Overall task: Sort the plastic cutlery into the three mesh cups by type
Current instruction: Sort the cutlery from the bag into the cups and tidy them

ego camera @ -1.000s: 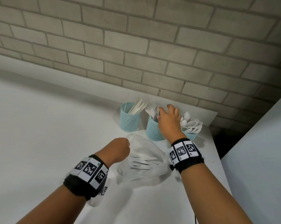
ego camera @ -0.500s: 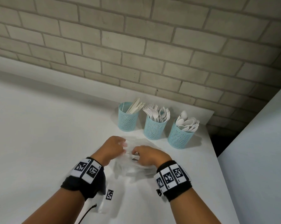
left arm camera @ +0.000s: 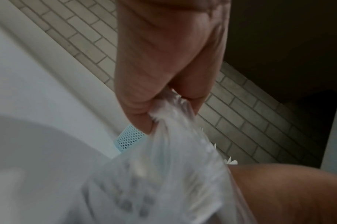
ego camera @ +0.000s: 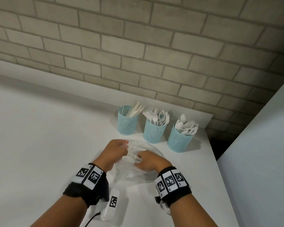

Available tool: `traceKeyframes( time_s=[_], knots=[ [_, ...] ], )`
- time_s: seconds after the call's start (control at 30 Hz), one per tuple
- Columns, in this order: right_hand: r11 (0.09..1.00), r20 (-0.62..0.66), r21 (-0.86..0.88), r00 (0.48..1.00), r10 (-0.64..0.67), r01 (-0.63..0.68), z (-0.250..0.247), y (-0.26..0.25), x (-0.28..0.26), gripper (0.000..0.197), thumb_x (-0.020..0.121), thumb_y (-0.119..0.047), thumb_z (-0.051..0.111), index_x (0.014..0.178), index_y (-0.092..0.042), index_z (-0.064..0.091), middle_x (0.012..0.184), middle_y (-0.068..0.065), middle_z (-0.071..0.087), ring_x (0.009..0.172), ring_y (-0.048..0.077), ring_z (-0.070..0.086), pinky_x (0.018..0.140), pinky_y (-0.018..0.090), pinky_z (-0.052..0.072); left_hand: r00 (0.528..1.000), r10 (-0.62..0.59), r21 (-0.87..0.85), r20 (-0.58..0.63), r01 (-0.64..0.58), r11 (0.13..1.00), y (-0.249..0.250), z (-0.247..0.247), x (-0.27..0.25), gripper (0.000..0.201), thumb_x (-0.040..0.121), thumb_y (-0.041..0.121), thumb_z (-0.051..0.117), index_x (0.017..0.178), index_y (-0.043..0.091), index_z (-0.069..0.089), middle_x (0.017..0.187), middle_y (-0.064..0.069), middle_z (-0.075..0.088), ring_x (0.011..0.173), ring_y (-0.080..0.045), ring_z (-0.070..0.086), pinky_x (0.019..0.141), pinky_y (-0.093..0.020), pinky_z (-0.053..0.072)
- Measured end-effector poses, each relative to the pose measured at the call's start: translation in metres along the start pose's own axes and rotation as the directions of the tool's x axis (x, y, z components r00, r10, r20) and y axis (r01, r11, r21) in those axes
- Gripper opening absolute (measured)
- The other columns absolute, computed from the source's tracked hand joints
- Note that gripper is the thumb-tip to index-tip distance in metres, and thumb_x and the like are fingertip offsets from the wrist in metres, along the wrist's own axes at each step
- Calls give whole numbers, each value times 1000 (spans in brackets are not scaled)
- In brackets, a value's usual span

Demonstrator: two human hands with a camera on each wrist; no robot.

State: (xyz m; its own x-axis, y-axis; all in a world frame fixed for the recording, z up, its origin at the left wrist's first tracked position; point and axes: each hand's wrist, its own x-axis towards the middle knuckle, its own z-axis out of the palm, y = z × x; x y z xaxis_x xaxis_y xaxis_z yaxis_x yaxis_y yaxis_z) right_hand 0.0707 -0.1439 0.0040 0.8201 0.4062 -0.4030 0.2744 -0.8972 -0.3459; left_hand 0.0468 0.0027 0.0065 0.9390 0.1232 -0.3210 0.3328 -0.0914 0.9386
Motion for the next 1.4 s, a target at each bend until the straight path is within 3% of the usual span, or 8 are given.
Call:
traceKeyframes(
  time_s=[0.07, 0.53, 0.77, 0.93, 1.07, 1.17, 1.27, 1.4],
  knots=[
    [1000, -12, -13, 1000, -11, 11, 1, 0, 0, 15, 91, -34, 52, 82, -22, 49, 105, 5, 60, 89, 17, 48, 77, 27, 34, 1000, 11, 10, -4, -11, 1000, 1, 0, -1, 39, 84, -9, 47, 117, 8, 58, 109, -8, 57, 78, -13, 50, 58, -20, 39],
    [996, -88, 69, 995, -55, 61, -2, 3, -3, 14, 88, -27, 59, 91, -20, 48, 95, -3, 55, 89, 19, 53, 77, 29, 40, 1000, 12, 21, -1, -12, 1000, 4, -2, -5, 46, 84, -7, 47, 127, 7, 53, 119, -8, 56, 97, -18, 51, 72, -23, 39],
    [993, -154, 41, 983, -104, 112, -4, 8, -5, 21, 82, -19, 67, 101, -12, 61, 99, 3, 62, 85, 16, 51, 70, 25, 37, 999, 36, 32, 5, -36, 999, 3, -2, -5, 41, 84, -6, 48, 122, 8, 55, 111, -6, 57, 76, -9, 50, 59, -19, 38],
    [990, -146, 97, 986, -85, 99, -12, 15, -8, 18, 81, -23, 69, 76, -12, 56, 73, -4, 50, 67, 12, 44, 58, 23, 31, 999, 39, -19, -16, -39, 999, 2, -5, -2, 26, 89, 3, 49, 112, 11, 60, 78, 1, 52, 65, -8, 44, 55, -21, 35],
    [982, -86, 165, 993, -79, 92, -18, 18, -12, 16, 91, -21, 57, 106, -15, 58, 105, 2, 65, 96, 18, 57, 82, 29, 43, 998, -32, -90, -52, 27, 996, 6, -5, -2, 20, 90, 6, 44, 92, 14, 63, 71, 1, 49, 58, -11, 39, 52, -22, 30],
    [931, -88, 341, 990, -109, 133, -24, 18, -17, 19, 94, -13, 52, 112, -13, 56, 106, 2, 70, 98, 12, 62, 85, 24, 44, 996, -79, -73, -49, 76, 994, 8, -5, -3, 22, 91, 7, 42, 84, 16, 61, 70, 0, 48, 55, -12, 39, 53, -21, 30],
    [865, -135, 460, 979, -155, 201, -29, 18, -21, 15, 96, -13, 50, 110, -15, 56, 99, 1, 71, 86, 5, 64, 74, 12, 43, 999, -6, 46, -47, 8, 999, 9, -5, -3, 20, 95, 15, 43, 90, 9, 60, 81, -7, 57, 69, -18, 51, 63, -26, 41],
    [781, -223, 570, 963, -153, 256, -31, 16, -20, 9, 98, -11, 45, 100, -16, 52, 80, -7, 63, 74, 2, 59, 71, 14, 44, 936, 249, 287, -249, -174, 942, 16, -5, -4, 27, 92, 16, 44, 108, 19, 65, 125, -9, 53, 120, -29, 46, 103, -44, 39]
  ],
)
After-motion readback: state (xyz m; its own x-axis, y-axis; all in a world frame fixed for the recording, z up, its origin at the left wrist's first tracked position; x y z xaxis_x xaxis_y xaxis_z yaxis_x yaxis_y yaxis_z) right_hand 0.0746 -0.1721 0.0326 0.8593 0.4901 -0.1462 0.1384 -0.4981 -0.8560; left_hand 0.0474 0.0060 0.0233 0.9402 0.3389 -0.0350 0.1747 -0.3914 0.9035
